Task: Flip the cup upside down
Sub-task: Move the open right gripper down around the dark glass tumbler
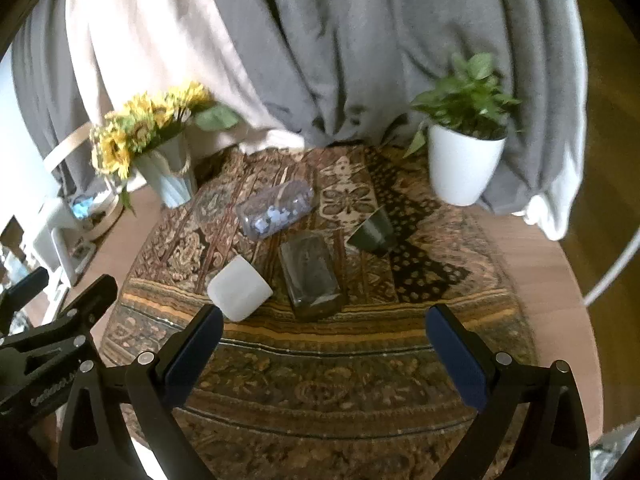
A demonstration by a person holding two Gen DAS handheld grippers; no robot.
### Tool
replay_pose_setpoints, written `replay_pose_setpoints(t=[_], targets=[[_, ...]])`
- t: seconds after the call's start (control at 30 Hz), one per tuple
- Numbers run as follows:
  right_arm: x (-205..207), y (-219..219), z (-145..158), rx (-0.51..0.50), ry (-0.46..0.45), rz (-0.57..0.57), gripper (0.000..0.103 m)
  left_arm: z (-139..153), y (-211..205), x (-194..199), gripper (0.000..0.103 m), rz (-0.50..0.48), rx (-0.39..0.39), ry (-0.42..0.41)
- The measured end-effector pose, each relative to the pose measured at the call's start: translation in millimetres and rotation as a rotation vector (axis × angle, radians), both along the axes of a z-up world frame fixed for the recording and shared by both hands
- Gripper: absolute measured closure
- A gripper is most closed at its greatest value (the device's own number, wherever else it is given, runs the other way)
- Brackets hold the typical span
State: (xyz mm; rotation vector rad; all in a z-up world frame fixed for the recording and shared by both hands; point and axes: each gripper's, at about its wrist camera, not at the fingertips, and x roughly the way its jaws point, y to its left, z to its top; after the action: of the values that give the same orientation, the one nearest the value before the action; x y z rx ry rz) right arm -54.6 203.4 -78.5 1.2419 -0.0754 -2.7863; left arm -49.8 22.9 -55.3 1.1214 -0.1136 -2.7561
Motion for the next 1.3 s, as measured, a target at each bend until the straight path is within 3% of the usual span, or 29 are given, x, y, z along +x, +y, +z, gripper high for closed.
replay_pose_setpoints(t=[0.37,0.93,1.3], targets=[[-62.7,-14.4,-51.7,0.030,-0.077,0.101,0.001,-51.5,-6.7,-40.4,0.000,0.094,0.023,-0.098],[-112.5,-22.9,-112.8,0.036,-0.157,0.139,0.007,-94.4,-7.9,-68.4,0.000,0.164,0.007,-0.170],[-126.3,-29.2,-126.7,0.026,-0.189,0.162,0.033,-107.5,-10.2,-79.7,0.000,0.156,0.030,-0.199]])
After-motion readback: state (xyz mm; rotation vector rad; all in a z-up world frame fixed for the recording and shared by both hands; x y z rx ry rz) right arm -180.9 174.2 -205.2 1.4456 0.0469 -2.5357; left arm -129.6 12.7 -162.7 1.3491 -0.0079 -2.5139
